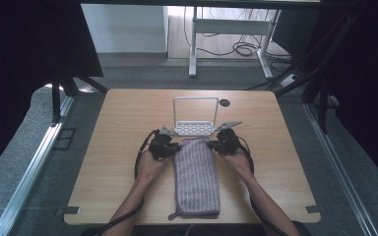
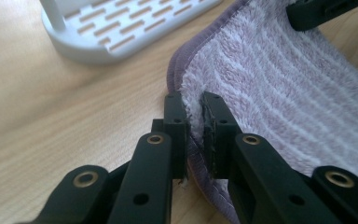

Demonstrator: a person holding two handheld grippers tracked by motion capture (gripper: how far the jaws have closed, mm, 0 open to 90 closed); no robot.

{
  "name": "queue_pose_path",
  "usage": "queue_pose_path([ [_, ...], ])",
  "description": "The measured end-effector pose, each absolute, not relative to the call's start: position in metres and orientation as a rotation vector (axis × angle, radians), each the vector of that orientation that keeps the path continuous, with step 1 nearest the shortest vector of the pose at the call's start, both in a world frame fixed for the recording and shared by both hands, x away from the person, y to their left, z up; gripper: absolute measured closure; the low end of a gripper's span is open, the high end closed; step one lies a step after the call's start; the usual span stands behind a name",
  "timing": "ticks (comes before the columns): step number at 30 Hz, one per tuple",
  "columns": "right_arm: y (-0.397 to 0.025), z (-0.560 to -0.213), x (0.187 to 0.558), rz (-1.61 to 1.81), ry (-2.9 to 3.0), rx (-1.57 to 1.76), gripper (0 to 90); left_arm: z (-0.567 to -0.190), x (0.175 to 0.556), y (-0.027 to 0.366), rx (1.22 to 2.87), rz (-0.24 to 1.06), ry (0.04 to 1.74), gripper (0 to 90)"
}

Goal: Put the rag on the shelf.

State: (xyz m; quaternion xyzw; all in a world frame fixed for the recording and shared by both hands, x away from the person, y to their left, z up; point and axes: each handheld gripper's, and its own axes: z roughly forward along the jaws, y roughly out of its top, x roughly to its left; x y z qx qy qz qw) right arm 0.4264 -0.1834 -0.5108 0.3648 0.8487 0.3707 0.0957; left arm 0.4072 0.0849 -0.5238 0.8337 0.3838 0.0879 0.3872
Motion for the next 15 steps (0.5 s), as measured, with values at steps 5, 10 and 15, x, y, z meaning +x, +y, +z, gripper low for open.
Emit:
queue_pose_path([
  [5,-0.188,-0.485,0.419,1.153,2.48,1.03,85.9,-0.495,0.401,0.088,2.065,0.258,0.926,80.2],
  [10,-0.193,-0.461,0.414,1.206,2.441,1.003,85.8,-0.465,0.397,0.087,2.046,0.31,0.906,79.9],
  [15,-0.197,-0.442,0.411,1.237,2.411,0.974,85.8,-0.443,0.396,0.087,2.039,0.339,0.891,79.9],
])
